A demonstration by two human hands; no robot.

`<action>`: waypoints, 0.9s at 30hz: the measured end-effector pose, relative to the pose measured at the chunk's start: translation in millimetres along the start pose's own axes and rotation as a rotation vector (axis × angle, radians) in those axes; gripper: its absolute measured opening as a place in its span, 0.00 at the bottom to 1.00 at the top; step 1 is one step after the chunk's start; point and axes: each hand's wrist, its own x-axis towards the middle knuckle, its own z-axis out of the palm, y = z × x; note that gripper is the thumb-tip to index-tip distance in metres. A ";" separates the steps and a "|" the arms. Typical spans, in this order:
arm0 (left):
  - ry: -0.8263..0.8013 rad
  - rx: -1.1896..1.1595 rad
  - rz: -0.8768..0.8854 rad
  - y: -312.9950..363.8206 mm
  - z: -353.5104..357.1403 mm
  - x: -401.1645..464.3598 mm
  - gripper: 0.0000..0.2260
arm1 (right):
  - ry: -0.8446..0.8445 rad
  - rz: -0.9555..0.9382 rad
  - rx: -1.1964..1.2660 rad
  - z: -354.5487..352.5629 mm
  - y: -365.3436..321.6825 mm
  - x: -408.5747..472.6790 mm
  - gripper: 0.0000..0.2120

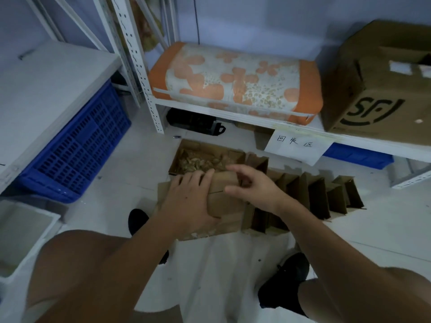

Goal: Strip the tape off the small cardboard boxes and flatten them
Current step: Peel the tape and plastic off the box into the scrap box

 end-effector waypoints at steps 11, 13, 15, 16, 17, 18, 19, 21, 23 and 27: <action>0.092 0.048 0.266 50.3 -56.7 -25.6 0.54 | 0.321 -0.252 -0.342 -26.3 -12.5 -96.5 0.29; 0.094 0.055 0.275 54.7 -63.1 -26.0 0.55 | 0.383 -0.307 -0.486 -30.5 -16.1 -105.3 0.29; 0.094 0.070 0.294 56.1 -66.3 -26.4 0.55 | 0.435 -0.368 -0.607 -31.4 -18.3 -110.6 0.30; 0.092 0.082 0.303 55.7 -66.7 -27.3 0.56 | 0.466 -0.411 -0.657 -31.0 -18.2 -111.6 0.30; 0.092 0.095 0.312 55.2 -66.9 -29.0 0.56 | 0.498 -0.461 -0.698 -30.0 -17.9 -112.0 0.30; 0.096 0.105 0.319 54.6 -66.5 -31.5 0.56 | 0.522 -0.512 -0.728 -28.6 -17.0 -111.5 0.30; 0.101 0.112 0.325 53.7 -65.8 -34.5 0.56 | 0.528 -0.556 -0.746 -27.1 -16.2 -111.0 0.30; 0.112 0.109 0.330 52.5 -65.1 -41.0 0.56 | 0.528 -0.625 -0.763 -24.4 -16.4 -109.6 0.29; 0.107 0.093 0.328 51.2 -65.7 -46.2 0.56 | 0.525 -0.664 -0.779 -23.0 -16.2 -107.6 0.29; 0.112 0.071 0.311 46.8 -65.6 -54.7 0.54 | 0.429 -0.676 -0.822 -23.4 -16.2 -103.2 0.21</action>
